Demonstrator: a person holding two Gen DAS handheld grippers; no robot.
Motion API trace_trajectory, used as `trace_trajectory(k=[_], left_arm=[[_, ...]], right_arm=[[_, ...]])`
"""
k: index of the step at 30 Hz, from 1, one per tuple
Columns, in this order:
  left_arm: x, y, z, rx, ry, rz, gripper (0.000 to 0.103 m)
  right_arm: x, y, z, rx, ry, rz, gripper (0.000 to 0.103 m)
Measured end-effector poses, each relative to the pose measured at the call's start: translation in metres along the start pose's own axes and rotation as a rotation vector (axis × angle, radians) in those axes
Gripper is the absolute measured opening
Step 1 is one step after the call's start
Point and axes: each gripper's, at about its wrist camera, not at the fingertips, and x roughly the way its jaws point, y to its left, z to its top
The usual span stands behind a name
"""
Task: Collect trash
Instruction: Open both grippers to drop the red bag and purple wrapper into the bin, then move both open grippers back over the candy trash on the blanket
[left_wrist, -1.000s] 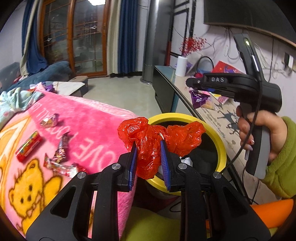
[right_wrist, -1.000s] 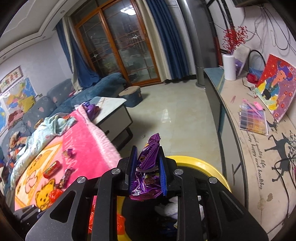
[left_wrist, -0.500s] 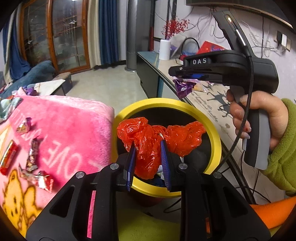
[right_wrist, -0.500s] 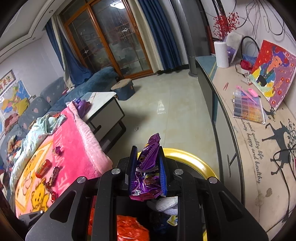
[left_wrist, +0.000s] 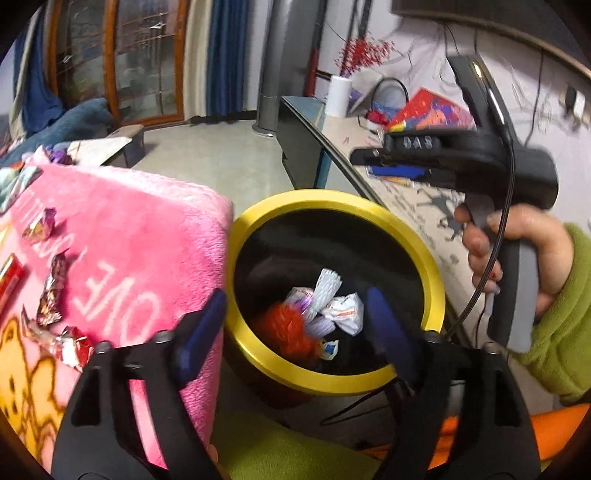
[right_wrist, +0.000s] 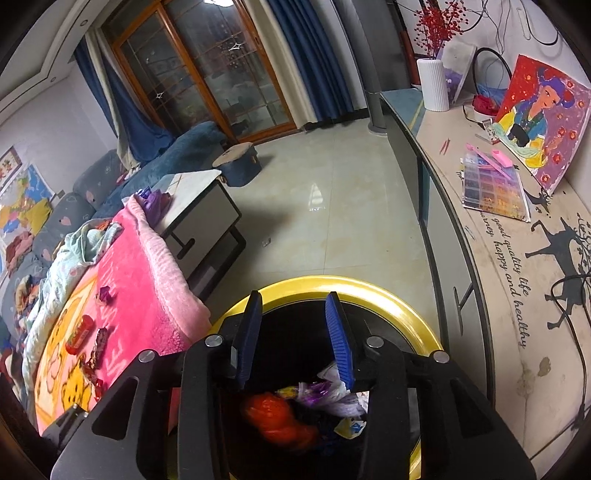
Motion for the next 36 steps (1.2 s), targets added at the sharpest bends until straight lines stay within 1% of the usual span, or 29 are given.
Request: trace_trajectory(k=[1, 3, 7, 11, 15, 18, 21, 27, 30, 36], left_arm=[[-0.003, 0.004, 0.001, -0.018, -0.006, -0.001, 0.080], [-0.007, 0.010, 0.001, -0.047, -0.019, 0.007, 0.085], [-0.019, 0.022, 0.003, -0.096, -0.051, 0.032, 0.091], [-0.028, 0.031, 0.005, -0.118, -0.083, 0.063, 0.091], [-0.042, 0.038, 0.004, -0.126, -0.126, 0.124, 0.091], [-0.056, 0.044, 0.003, -0.132, -0.174, 0.180, 0.091], [-0.069, 0.054, 0.002, -0.151, -0.206, 0.209, 0.091], [-0.089, 0.073, -0.001, -0.205, -0.253, 0.261, 0.091], [-0.097, 0.083, -0.002, -0.234, -0.266, 0.273, 0.091], [-0.109, 0.100, -0.007, -0.281, -0.286, 0.299, 0.091]], right_arm=[[0.000, 0.001, 0.000, -0.001, -0.001, 0.001, 0.036], [-0.001, 0.002, 0.000, -0.005, -0.003, 0.004, 0.037], [-0.004, 0.010, 0.000, -0.016, -0.006, 0.017, 0.037], [-0.009, 0.020, 0.001, -0.035, -0.010, 0.042, 0.038], [-0.015, 0.035, 0.000, -0.064, -0.017, 0.075, 0.038], [-0.020, 0.047, 0.000, -0.086, -0.021, 0.098, 0.038], [-0.027, 0.061, -0.002, -0.113, -0.027, 0.126, 0.038], [-0.036, 0.095, -0.009, -0.190, -0.022, 0.180, 0.039], [-0.040, 0.109, -0.013, -0.226, -0.026, 0.209, 0.039], [-0.047, 0.134, -0.023, -0.304, -0.032, 0.233, 0.039]])
